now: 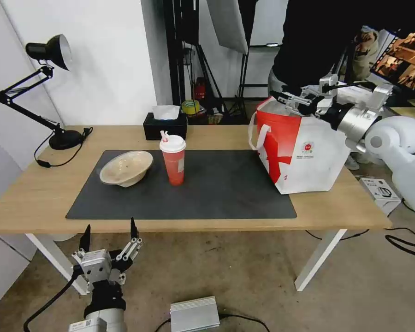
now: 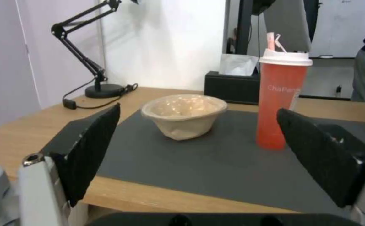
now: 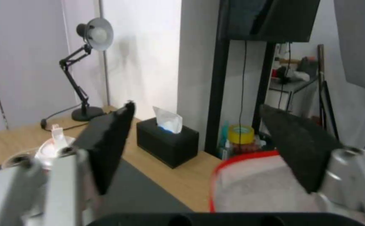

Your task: Pick up the trash from the table and place it into the takeout bag.

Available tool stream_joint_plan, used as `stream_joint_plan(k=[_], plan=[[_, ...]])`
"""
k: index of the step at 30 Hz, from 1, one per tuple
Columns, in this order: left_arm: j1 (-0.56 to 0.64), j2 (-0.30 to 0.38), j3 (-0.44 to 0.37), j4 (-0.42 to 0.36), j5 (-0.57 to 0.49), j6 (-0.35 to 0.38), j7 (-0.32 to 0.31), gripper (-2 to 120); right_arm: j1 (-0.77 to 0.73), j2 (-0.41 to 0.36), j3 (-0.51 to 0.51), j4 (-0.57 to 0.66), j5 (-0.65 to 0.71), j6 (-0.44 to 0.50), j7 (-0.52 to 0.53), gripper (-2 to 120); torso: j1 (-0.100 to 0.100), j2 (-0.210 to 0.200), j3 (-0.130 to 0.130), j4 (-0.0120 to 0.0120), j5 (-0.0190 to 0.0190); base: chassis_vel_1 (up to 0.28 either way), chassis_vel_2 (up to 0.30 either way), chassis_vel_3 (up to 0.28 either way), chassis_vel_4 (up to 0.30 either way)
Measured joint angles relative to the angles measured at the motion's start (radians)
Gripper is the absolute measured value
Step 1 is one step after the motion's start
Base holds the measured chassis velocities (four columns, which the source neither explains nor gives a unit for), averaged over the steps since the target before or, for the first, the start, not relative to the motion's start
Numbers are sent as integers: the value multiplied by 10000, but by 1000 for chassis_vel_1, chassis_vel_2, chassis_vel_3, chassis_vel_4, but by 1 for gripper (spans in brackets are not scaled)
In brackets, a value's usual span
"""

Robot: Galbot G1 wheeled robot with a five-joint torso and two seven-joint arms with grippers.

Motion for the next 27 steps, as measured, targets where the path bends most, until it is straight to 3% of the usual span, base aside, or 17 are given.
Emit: stream_joint_plan(k=[2,6,18,27], plan=[[-4,7,7,-23,-3,0,0,100,-15,-31,40,1,-122,-9,3,92,0,0,0,0,0,0,0,0,0],[-3,7,8,-28,-3,-1,0,100,-24,-92,82,1,-174,-13,4,100,0,0,0,0,0,0,0,0,0],[65,3,-32,-141,-3,-3,0,100,-459,-198,559,422,-123,13,76,100,0,0,0,1,0,0,0,0,0],[112,83,-165,-277,-31,-3,2,100,-1552,-572,1666,2329,-163,764,1443,100,0,0,0,-1,-1,0,0,0,0]])
